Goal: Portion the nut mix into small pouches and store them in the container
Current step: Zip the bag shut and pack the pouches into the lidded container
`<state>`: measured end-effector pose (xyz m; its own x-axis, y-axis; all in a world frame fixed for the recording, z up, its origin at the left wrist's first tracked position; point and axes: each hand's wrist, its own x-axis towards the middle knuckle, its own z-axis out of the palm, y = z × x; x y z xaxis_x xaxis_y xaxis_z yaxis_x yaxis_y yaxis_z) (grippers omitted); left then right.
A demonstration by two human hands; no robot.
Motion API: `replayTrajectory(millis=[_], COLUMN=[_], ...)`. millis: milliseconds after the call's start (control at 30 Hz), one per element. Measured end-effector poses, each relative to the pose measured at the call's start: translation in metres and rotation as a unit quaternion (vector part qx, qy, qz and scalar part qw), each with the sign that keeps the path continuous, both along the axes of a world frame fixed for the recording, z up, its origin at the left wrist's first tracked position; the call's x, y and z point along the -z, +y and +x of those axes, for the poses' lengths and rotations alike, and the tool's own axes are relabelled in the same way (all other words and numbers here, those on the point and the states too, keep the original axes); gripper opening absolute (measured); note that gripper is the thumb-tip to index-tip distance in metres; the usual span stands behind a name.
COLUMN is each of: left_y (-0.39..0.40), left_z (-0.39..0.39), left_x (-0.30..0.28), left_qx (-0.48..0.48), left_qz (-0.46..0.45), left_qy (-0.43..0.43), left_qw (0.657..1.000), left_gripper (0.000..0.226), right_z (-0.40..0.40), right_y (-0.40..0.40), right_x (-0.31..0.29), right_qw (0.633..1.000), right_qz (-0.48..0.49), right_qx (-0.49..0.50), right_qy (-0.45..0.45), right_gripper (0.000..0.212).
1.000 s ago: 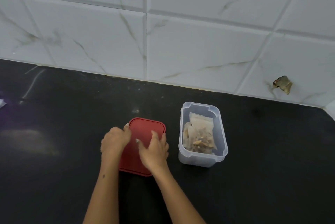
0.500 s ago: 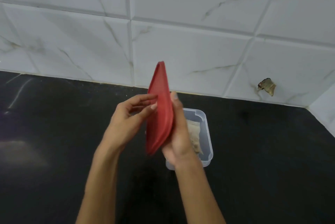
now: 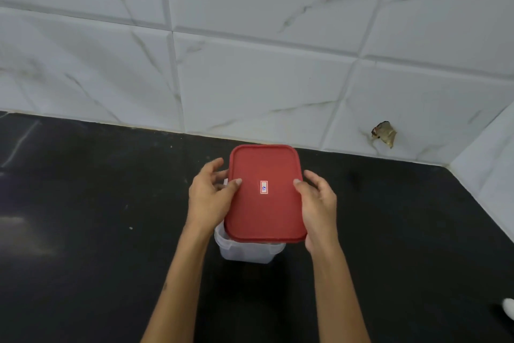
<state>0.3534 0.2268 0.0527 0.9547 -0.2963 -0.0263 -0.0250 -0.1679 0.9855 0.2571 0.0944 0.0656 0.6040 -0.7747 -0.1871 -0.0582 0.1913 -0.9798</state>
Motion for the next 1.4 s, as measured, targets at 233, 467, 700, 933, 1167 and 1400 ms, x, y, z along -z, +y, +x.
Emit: replayTrajectory(millis=[233, 467, 700, 933, 1167, 1400], left_y=[-0.013, -0.011, -0.010, -0.014, -0.014, -0.014], left_z=[-0.012, -0.007, 0.000, 0.004, 0.005, 0.006], left_x=[0.016, 0.026, 0.034, 0.036, 0.040, 0.043], left_qx=[-0.033, -0.062, -0.099, -0.094, -0.071, -0.023], left_qz=[0.072, 0.108, 0.098, 0.104, 0.107, 0.136], left_qy=[-0.045, -0.038, -0.022, -0.036, -0.042, -0.071], left_qw=[0.996, 0.991, 0.990, 0.989, 0.991, 0.988], left_gripper=[0.035, 0.034, 0.036, 0.036, 0.039, 0.031], right_z=[0.001, 0.009, 0.013, 0.018, 0.015, 0.016], right_y=[-0.007, 0.003, 0.011, 0.014, 0.014, 0.011], right_x=[0.041, 0.051, 0.049, 0.045, 0.043, 0.043], right_qw=[1.000, 0.999, 0.971, 0.935, 0.918, 0.931], right_qz=[0.009, -0.024, -0.195, -0.286, -0.319, -0.278], right_qx=[0.003, 0.010, -0.016, -0.029, -0.049, -0.051], right_qy=[0.025, 0.045, 0.135, 0.206, 0.230, 0.231], right_gripper=[0.034, 0.034, 0.042, 0.044, 0.046, 0.045])
